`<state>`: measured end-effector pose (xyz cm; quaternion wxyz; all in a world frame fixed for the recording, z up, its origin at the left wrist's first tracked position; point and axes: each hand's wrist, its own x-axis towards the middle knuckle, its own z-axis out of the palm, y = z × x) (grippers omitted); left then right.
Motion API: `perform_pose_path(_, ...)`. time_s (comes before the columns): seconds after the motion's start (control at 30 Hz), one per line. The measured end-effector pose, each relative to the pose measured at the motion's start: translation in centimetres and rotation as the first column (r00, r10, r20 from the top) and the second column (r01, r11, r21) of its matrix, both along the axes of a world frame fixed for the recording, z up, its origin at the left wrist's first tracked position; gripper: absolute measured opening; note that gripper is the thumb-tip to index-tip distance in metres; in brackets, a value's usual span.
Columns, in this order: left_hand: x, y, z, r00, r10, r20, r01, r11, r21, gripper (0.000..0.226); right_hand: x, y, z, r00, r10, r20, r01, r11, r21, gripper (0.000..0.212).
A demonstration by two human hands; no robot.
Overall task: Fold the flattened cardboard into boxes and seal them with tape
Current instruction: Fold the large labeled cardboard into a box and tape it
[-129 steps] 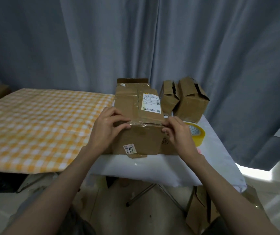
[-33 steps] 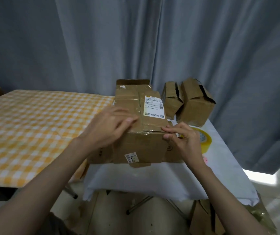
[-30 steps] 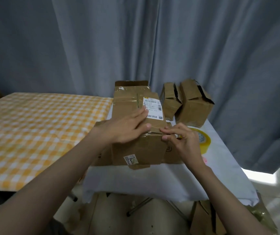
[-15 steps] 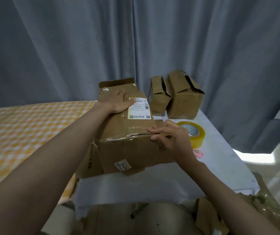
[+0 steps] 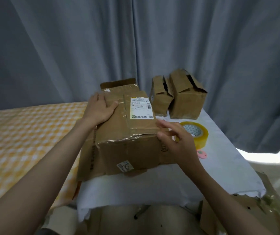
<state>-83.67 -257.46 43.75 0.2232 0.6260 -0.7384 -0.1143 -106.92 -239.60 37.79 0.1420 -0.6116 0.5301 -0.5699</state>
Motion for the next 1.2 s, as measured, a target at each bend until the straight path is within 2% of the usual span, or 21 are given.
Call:
perform_pose_path(0.1, 1.8, 2.9, -0.2, 0.981, 0.099, -0.17, -0.086, 0.993, 0.086, 0.074, 0.4, -0.9, 1.8, 0.983, -0.061, 0.175, 0.012, 0.964, 0.267, 0.041)
perform_pose_path(0.2, 2.1, 5.9, -0.5, 0.944, 0.091, -0.318, -0.036, 0.984, 0.176, 0.06, 0.6, -3.3, 4.2, 0.976, -0.034, 0.215, -0.077, 0.872, 0.484, 0.043)
perform_pose_path(0.27, 2.0, 7.5, -0.6, 0.905, 0.076, -0.418, 0.003, 0.982, 0.187, 0.056, 1.3, -4.2, 5.2, 0.971, 0.008, 0.24, -0.146, 0.812, 0.565, 0.038)
perform_pose_path(0.4, 2.2, 10.3, 0.6, 0.823, 0.035, -0.567, 0.046, 0.991, 0.128, 0.044, 2.5, -3.1, 5.9, 0.97, -0.018, 0.243, -0.114, 0.848, 0.517, 0.039)
perform_pose_path(0.5, 2.8, 12.2, 1.8, 0.78, -0.026, -0.625, 0.083, 0.995, 0.062, 0.042, 3.0, -1.5, 7.2, 0.968, -0.03, 0.251, -0.09, 0.886, 0.455, 0.037)
perform_pose_path(0.63, 4.2, 14.6, 3.4, 0.763, -0.12, -0.635, 0.15, 0.989, -0.007, 0.066, 3.4, 1.0, 9.0, 0.972, -0.042, 0.23, -0.044, 0.933, 0.357, 0.042)
perform_pose_path(0.7, 4.3, 15.7, 4.2, 0.732, -0.177, -0.658, 0.153, 0.984, -0.094, 0.067, 3.5, 2.1, 9.7, 0.965, -0.05, 0.256, -0.03, 0.954, 0.299, 0.043)
perform_pose_path(0.77, 4.2, 16.5, 4.9, 0.732, -0.238, -0.638, 0.148, 0.97, -0.193, 0.078, 3.5, 2.8, 9.9, 0.951, -0.035, 0.307, -0.044, 0.969, 0.244, 0.045)
perform_pose_path(0.83, 4.1, 17.3, 5.3, 0.774, -0.252, -0.581, 0.147, 0.964, -0.222, 0.096, 3.4, 3.4, 9.7, 0.959, 0.006, 0.282, -0.067, 0.976, 0.208, 0.063)
perform_pose_path(0.9, 3.9, 17.7, 4.6, 0.773, -0.234, -0.589, 0.157, 0.971, -0.179, 0.103, 3.2, 3.8, 9.1, 0.967, 0.056, 0.25, -0.112, 0.971, 0.213, 0.077)
perform_pose_path(0.93, 3.8, 18.0, 4.1, 0.745, -0.206, -0.635, 0.157, 0.978, -0.133, 0.099, 3.1, 4.1, 8.7, 0.962, 0.065, 0.265, -0.132, 0.962, 0.239, 0.072)
perform_pose_path(1.0, 3.5, 19.1, 3.0, 0.682, -0.123, -0.721, 0.157, 0.987, -0.02, 0.078, 3.0, 4.6, 7.5, 0.936, 0.042, 0.35, -0.159, 0.936, 0.314, 0.045)
perform_pose_path(1.07, 3.4, 19.8, 1.7, 0.69, -0.05, -0.722, 0.13, 0.99, 0.055, 0.062, 3.0, 5.1, 6.2, 0.931, -0.015, 0.365, -0.151, 0.895, 0.42, 0.023)
perform_pose_path(1.13, 3.3, 20.3, 1.5, 0.709, -0.009, -0.705, 0.059, 0.997, 0.048, 0.045, 2.7, 5.0, 5.8, 0.922, -0.04, 0.384, -0.16, 0.866, 0.474, 0.035)
perform_pose_path(1.2, 3.3, 20.1, 2.3, 0.669, 0.036, -0.742, -0.011, 0.999, 0.038, 0.046, 2.7, 4.8, 6.9, 0.893, -0.05, 0.447, -0.18, 0.871, 0.457, 0.041)
